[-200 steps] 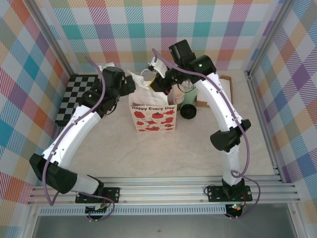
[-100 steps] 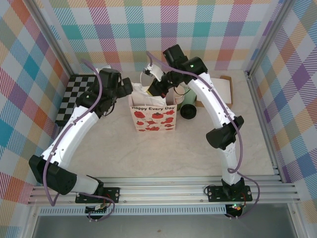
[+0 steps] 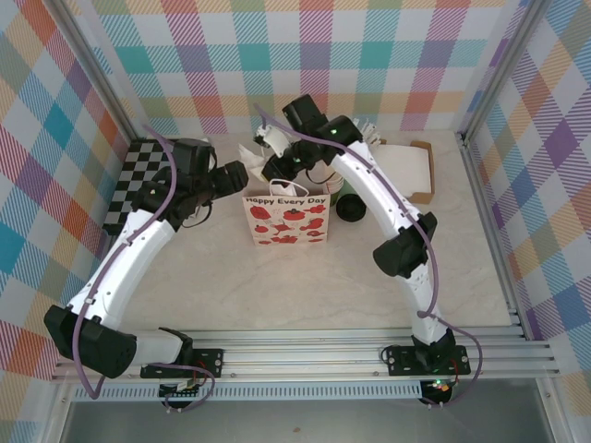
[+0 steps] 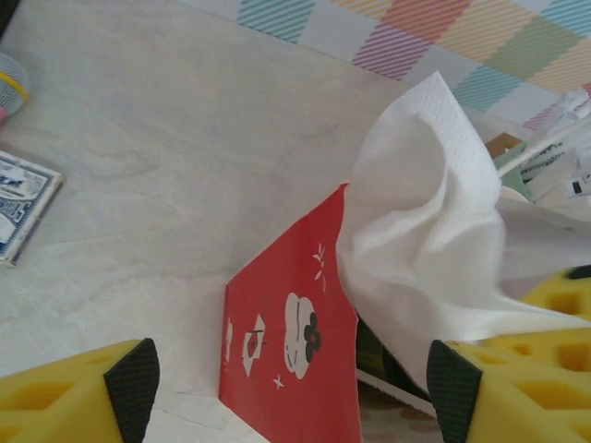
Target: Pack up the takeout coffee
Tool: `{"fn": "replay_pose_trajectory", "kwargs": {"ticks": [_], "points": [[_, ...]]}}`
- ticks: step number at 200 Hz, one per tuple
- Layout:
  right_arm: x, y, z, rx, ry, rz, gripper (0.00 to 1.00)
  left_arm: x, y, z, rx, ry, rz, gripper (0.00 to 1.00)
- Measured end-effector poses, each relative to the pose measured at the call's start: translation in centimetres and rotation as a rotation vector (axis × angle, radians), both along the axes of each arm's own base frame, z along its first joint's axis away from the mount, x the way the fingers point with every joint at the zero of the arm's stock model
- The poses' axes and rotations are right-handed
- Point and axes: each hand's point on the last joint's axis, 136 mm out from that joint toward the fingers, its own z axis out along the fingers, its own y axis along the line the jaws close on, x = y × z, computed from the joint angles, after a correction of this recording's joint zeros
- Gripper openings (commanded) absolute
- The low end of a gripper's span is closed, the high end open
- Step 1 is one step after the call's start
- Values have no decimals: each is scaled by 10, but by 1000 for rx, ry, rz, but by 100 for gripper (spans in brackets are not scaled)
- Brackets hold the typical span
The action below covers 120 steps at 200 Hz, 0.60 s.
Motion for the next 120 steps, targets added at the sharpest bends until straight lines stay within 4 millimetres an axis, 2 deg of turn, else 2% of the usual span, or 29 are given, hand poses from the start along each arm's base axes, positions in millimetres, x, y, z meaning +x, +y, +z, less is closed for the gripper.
{"fn": "replay_pose_trajectory", "kwargs": {"ticks": [18,45,72,90,120], "points": [[-1,11,-16,-5,27,22,0,2,-7,-8,-16,30,-22,59],[3,17,-38,-25,53,26,0,5,-15,-21,-26,69,-50,53],[3,17,-43,-34,59,25,4,5,-18,-24,-33,81,-64,45],[5,16,-43,-43,52,16,12,4,-18,-24,-33,83,-68,37],[6,14,-39,-41,55,-8,27,5,-20,-26,-36,90,-74,34]]}}
